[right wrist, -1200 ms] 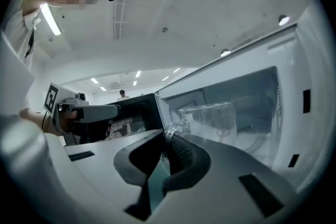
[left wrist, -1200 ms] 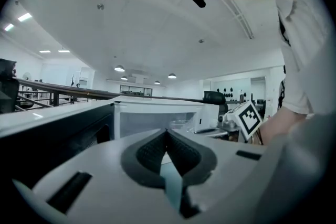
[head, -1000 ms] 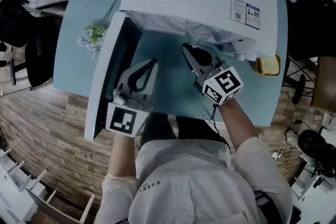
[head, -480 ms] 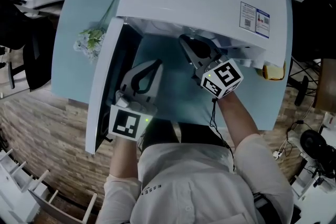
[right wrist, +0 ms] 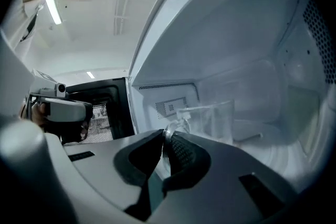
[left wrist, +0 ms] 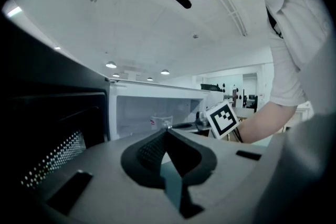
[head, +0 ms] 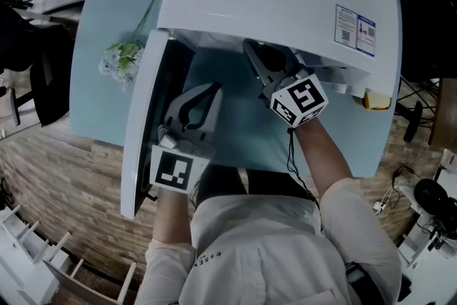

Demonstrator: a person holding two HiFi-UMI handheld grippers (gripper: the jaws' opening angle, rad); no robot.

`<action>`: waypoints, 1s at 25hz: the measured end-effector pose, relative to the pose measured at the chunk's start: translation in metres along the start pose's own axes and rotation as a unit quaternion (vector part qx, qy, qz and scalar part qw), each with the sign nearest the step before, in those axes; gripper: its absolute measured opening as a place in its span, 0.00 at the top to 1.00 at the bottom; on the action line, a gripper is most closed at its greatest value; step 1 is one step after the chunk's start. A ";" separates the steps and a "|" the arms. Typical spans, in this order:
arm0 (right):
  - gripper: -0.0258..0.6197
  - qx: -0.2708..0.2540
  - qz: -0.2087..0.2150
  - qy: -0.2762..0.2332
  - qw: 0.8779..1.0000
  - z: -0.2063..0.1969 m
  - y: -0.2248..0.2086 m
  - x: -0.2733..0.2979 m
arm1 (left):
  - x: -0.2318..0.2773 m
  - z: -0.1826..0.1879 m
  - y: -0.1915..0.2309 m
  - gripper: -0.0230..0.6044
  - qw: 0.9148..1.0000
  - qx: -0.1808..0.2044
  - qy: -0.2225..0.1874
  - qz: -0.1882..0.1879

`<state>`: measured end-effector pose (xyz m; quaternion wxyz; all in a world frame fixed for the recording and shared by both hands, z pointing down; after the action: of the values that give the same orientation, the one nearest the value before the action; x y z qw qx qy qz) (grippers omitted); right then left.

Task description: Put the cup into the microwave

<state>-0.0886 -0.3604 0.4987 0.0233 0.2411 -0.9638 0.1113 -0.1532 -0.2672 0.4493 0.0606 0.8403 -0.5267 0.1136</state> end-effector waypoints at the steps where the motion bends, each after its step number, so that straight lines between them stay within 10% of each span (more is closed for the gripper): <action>1: 0.93 -0.001 -0.002 0.001 1.000 -0.001 -0.002 0.001 | 0.001 -0.001 -0.001 0.96 1.000 0.004 0.003 -0.003; 25: 0.81 -0.017 -0.040 0.053 0.998 -0.026 -0.005 -0.016 | 0.009 -0.008 -0.014 0.96 1.000 -0.015 0.010 0.001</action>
<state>-0.0723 -0.3513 0.5232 0.0832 0.2731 -0.9524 0.1066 -0.1378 -0.2671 0.4598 0.0783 0.8373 -0.5290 0.1137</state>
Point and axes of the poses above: the fingertips, and each gripper's own axes: x forward along the fingers, y to its left, z out of its top, the point moved 1 cm from there along -x, backward along the fingers, and after that the axes turned 13 degrees about z, right-handed, at the moved point
